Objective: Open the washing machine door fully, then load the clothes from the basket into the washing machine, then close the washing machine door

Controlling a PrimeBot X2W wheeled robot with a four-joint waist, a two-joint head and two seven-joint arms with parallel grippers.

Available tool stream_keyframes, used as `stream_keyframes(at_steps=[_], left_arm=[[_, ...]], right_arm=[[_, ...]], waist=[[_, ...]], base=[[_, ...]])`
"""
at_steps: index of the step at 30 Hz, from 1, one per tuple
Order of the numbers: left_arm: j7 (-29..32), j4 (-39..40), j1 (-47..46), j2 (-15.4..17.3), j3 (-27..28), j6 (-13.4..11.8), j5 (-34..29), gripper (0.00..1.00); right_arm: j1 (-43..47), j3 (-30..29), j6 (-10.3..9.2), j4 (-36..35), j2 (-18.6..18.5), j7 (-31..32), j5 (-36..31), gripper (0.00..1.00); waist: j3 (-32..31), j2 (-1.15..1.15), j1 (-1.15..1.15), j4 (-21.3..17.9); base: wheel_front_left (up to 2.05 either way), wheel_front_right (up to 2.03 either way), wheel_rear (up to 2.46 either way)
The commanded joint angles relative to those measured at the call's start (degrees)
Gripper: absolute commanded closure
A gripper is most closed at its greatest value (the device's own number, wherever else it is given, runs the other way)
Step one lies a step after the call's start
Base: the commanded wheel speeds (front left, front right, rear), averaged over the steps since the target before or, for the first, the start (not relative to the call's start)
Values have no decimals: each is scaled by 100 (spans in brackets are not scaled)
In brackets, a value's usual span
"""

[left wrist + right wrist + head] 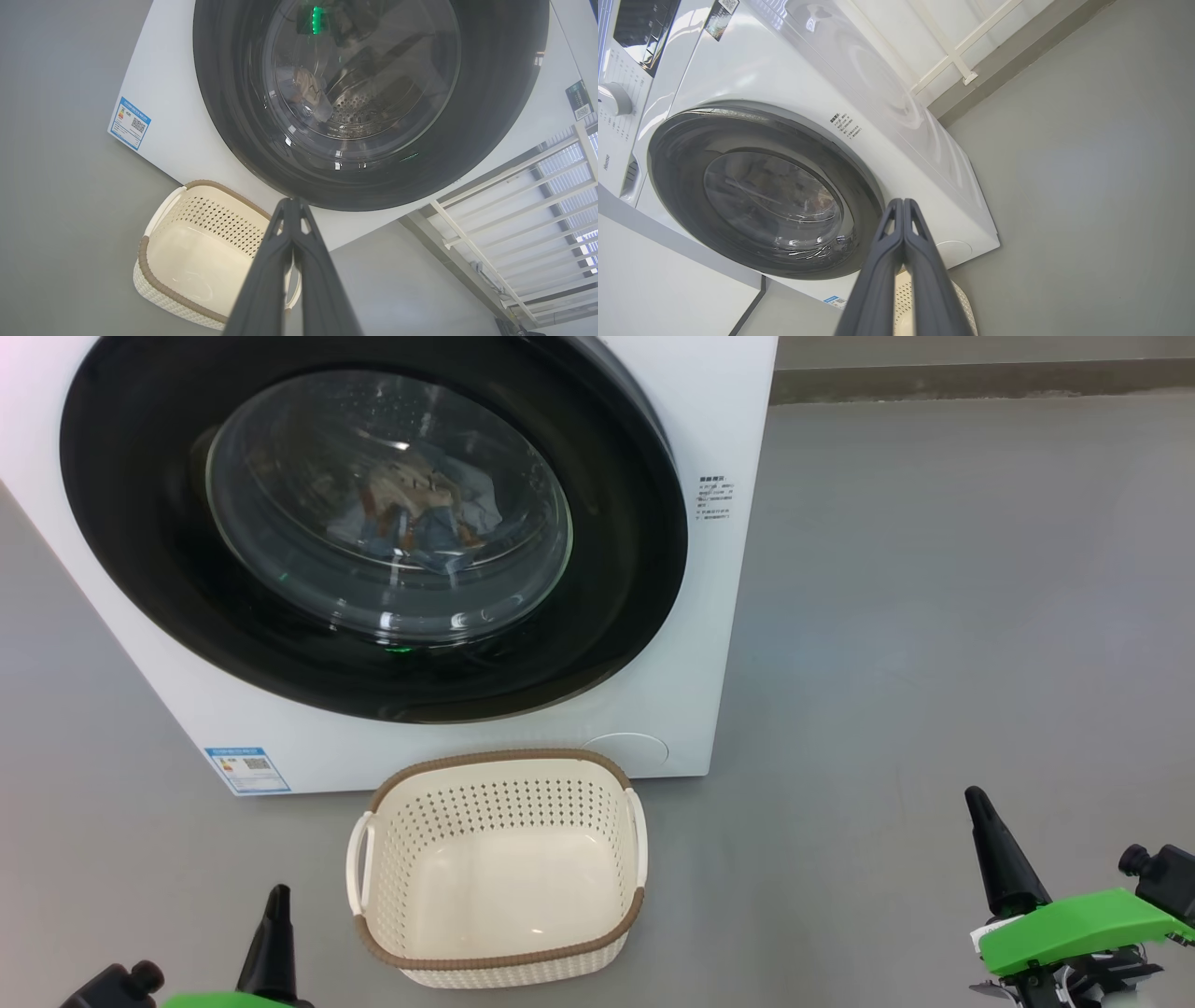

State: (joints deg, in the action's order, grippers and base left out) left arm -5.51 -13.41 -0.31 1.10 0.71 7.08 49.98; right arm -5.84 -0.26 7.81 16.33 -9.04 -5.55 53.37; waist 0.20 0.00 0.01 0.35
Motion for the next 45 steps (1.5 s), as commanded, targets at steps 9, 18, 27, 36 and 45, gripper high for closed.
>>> stream_keyframes(at_steps=[9,18,27,36,45], left_arm=[[160,82,-302,107,180,20,602,100],[312,60,-343,118,239,23,1126,100],[465,39,-385,128,299,26,1654,100],[617,17,-427,138,358,29,2181,100],[752,-2,-465,147,411,32,2649,100]], right_arm=[[-96,-69,-16,-173,47,161,548,100],[-87,-151,-18,-181,130,313,1031,100],[-78,-233,-21,-190,213,466,1518,100],[-69,-315,-23,-198,296,619,2003,100],[-61,-388,-25,-206,369,755,2433,100]], waist=[[0,0,-1,-4],[-1,0,-1,-9],[-1,0,-1,-13],[-1,0,-1,-18],[-2,0,-1,-21]], base=[[0,0,0],[0,0,0],[0,0,0],[0,0,0],[0,0,0]])
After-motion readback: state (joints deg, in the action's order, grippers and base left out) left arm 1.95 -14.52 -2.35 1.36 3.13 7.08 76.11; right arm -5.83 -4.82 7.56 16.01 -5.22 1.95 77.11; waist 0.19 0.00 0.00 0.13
